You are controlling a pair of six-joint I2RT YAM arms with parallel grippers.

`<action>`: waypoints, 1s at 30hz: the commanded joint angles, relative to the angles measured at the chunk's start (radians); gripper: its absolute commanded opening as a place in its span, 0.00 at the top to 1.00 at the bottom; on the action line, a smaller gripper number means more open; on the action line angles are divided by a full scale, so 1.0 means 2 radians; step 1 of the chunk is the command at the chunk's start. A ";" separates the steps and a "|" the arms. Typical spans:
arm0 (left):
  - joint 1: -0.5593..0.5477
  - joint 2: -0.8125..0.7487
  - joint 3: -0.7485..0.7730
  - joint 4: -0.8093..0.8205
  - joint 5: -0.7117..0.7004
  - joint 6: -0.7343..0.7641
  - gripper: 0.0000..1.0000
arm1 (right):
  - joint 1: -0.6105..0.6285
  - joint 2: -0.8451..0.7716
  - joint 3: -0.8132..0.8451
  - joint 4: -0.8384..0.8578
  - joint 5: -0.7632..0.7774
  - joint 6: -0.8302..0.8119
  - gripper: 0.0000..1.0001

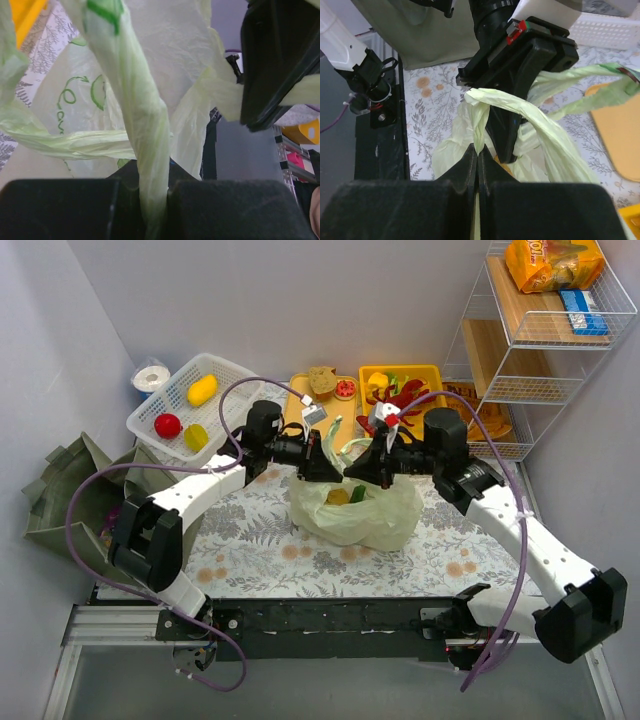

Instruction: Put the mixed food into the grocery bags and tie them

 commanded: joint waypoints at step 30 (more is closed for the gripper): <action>-0.008 -0.015 -0.011 -0.079 -0.036 0.081 1.00 | 0.029 -0.096 0.145 -0.194 0.205 -0.168 0.01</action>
